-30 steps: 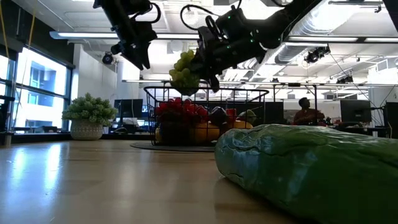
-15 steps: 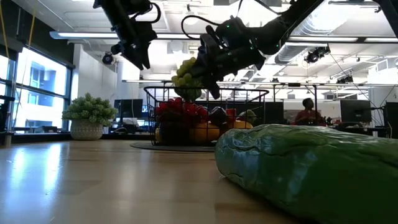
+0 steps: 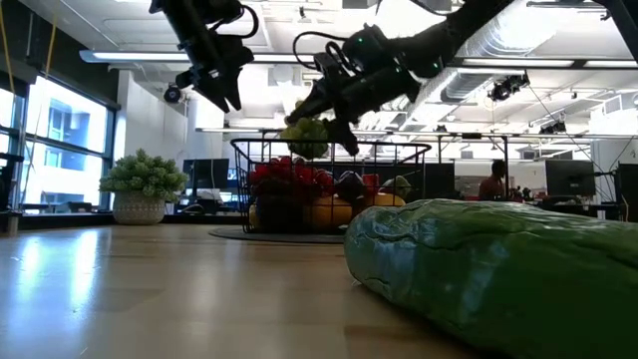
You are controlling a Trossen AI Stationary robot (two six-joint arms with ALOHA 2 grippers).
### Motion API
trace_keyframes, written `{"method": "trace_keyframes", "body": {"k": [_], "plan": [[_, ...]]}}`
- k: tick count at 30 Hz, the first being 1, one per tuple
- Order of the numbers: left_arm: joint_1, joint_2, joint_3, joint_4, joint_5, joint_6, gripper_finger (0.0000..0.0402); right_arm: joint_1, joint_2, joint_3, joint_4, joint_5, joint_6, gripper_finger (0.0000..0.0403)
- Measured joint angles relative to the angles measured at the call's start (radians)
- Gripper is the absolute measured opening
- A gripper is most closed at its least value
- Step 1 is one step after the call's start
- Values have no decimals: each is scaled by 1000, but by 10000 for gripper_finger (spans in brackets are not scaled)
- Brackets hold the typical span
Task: Build produce basket
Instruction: Put the green grapes into the black wire basket
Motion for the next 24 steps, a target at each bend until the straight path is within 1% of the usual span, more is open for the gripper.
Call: {"method": "trace_keyframes", "body": {"k": [3, 5, 8, 11, 17, 24], "plan": [[0, 0, 0, 0, 0, -2, 173, 2, 0, 86, -168, 48, -59, 191], [0, 0, 0, 0, 0, -2, 173, 3, 0, 128, -257, 52, -79, 191], [0, 0, 0, 0, 0, -2, 173, 5, 0, 158, -321, 82, -83, 190], [0, 0, 0, 0, 0, -2, 173, 11, 0, 160, -340, 112, -91, 191], [0, 0, 0, 0, 0, -2, 173, 29, 0, 160, -346, 92, -115, 191], [0, 0, 0, 0, 0, 11, 173, 26, 0, 160, -343, 99, -130, 191]]}}
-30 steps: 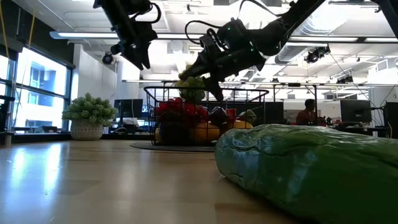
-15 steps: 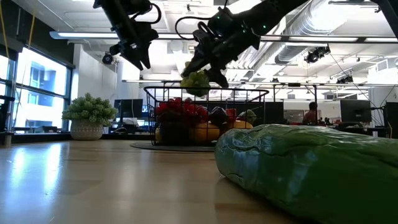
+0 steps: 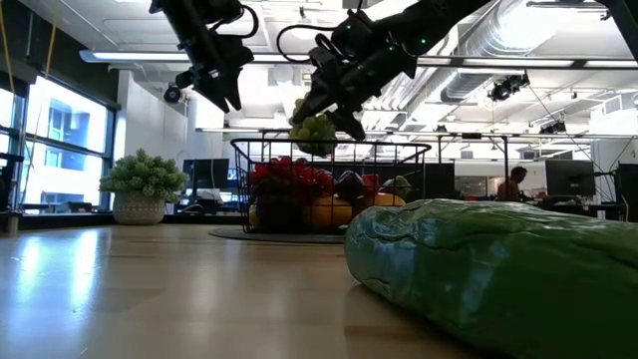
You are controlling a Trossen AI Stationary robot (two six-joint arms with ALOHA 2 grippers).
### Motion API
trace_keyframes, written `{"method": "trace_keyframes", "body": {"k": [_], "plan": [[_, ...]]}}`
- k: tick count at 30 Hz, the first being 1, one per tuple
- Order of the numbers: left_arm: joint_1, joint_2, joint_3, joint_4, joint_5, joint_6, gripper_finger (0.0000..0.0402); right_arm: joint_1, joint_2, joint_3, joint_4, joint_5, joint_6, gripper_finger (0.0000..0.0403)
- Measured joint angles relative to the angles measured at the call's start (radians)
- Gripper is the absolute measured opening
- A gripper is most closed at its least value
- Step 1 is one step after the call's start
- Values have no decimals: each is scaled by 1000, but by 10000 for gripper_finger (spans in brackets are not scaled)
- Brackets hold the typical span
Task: Build produce basket
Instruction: Put the green grapes into the black wire basket
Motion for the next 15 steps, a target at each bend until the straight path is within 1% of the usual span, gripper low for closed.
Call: {"method": "trace_keyframes", "body": {"k": [5, 10, 12, 15], "plan": [[0, 0, 0, -7, -1, 4, 172, 1, 0, 0, 58, -7, 12, 191], [0, 0, 0, -16, -8, 3, 172, 1, -1, 0, 135, -32, -29, 183], [0, 0, 0, -18, -8, 5, 172, 8, -1, 0, 133, -8, -40, 182], [0, 0, 0, -19, -9, 20, 172, 13, -1, 0, 101, -5, -33, 188]]}}
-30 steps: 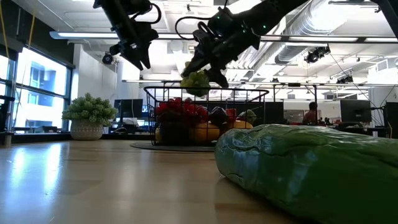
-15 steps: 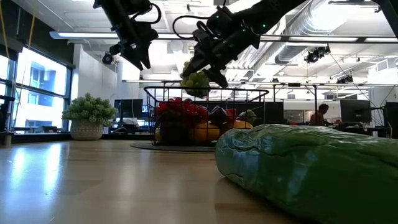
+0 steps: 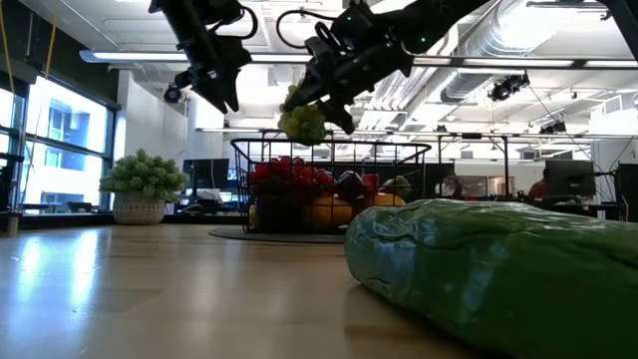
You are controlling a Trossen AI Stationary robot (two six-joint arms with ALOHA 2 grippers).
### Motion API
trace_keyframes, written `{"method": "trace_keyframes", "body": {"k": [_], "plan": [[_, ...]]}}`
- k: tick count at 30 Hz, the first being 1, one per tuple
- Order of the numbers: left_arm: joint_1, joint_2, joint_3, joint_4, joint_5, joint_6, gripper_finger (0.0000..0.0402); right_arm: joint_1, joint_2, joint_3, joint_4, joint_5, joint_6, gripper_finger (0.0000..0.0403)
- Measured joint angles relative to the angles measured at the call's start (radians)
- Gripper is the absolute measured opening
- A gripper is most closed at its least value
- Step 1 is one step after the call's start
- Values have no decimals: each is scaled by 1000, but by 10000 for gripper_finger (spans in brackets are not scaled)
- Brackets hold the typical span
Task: Build produce basket
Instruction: Put the green grapes into the black wire basket, then put the cucumber into the black wire basket
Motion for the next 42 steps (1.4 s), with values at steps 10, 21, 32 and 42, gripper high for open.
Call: {"method": "trace_keyframes", "body": {"k": [10, 21, 32, 42], "plan": [[0, 0, 0, -5, 0, 9, 172, 21, 0, 3, -148, 116, -70, 255], [-2, 0, 0, -5, 10, 8, 172, 22, -2, 131, -317, 130, -22, 264], [-120, 0, 0, -77, 32, 35, 172, 44, -7, 130, -482, 104, 75, 264], [-237, -27, 0, -119, 17, 80, 172, 137, -25, 129, -500, 161, 237, 264]]}}
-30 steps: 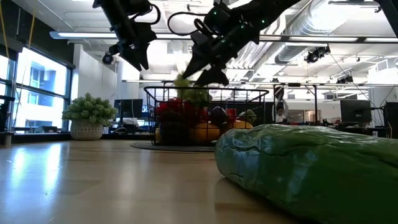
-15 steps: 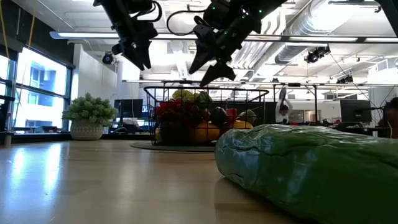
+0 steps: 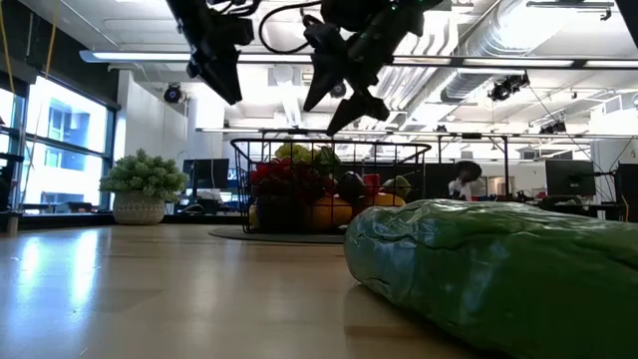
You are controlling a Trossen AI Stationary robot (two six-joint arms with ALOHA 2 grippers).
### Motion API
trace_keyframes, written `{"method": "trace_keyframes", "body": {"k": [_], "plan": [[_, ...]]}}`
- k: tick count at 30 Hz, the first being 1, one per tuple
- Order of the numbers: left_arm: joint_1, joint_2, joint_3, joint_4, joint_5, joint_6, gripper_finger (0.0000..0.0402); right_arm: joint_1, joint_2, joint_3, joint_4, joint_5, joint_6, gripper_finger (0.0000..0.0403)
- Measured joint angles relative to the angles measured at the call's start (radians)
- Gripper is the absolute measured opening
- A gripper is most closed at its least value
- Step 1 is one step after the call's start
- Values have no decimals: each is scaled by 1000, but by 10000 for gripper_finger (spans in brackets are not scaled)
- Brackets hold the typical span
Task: Build produce basket
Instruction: Put the cucumber into the black wire basket
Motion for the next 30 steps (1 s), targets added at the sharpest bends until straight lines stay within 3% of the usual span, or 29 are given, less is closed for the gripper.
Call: {"method": "trace_keyframes", "body": {"k": [16, 30], "plan": [[-122, -209, 0, -181, -40, -39, 172, 267, 0, 0, 3, 96, 463, 264], [-198, -238, -5, -265, -12, -129, 172, 542, 22, -3, -10, 202, 836, 264]]}}
